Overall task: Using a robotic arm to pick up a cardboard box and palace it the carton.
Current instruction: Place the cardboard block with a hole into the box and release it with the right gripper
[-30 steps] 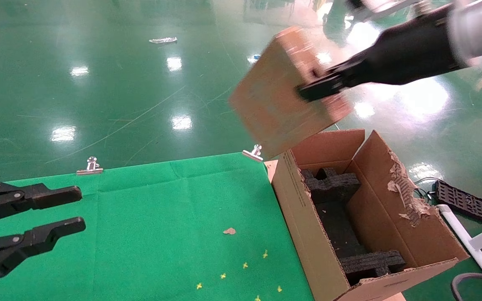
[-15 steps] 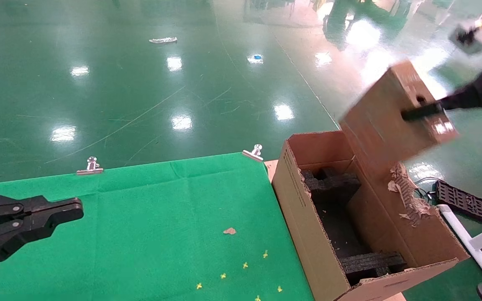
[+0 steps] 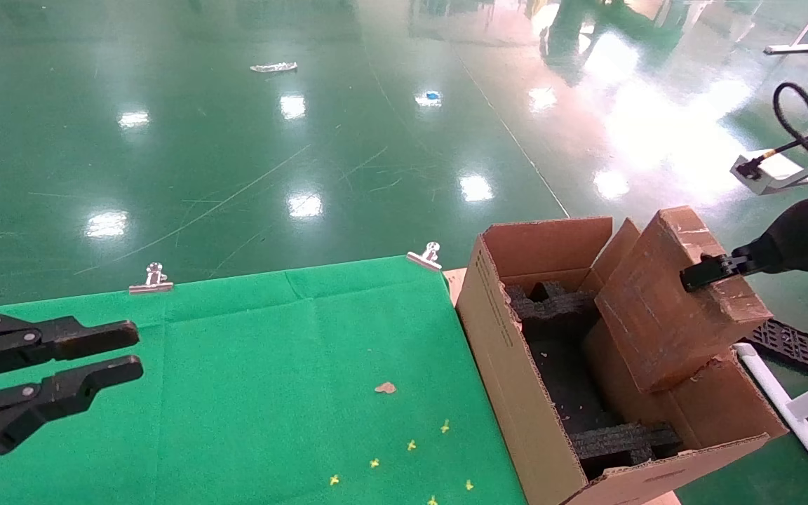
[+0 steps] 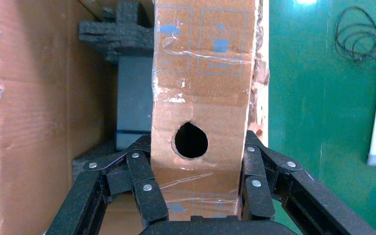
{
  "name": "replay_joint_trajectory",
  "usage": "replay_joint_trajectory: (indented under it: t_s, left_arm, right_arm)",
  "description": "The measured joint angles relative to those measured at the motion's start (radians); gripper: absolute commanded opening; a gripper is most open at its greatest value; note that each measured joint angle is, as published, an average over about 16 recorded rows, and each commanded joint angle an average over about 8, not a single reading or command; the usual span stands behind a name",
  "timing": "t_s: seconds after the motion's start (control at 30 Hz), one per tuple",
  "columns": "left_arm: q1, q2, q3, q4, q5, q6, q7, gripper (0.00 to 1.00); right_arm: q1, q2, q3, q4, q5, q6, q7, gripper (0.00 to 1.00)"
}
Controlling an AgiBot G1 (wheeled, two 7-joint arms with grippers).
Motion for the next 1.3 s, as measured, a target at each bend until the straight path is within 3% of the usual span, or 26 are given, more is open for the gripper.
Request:
replay_joint_trajectory:
  t_s: [0.7, 1.3]
  left_arm:
    - [0.000, -0.001, 0.001, 0.000, -0.001, -0.001, 0.001, 1.00]
    - [-0.001, -0.001, 0.002, 0.000, -0.002, -0.001, 0.001, 1.00]
  right_arm:
    - [-0.235, -0.132, -0.014, -0.245, 0.041, 0.106, -0.043, 0.00]
    - [-0.414, -0.193, 0.023, -0.352, 0.124, 0.199, -0.109, 0.00]
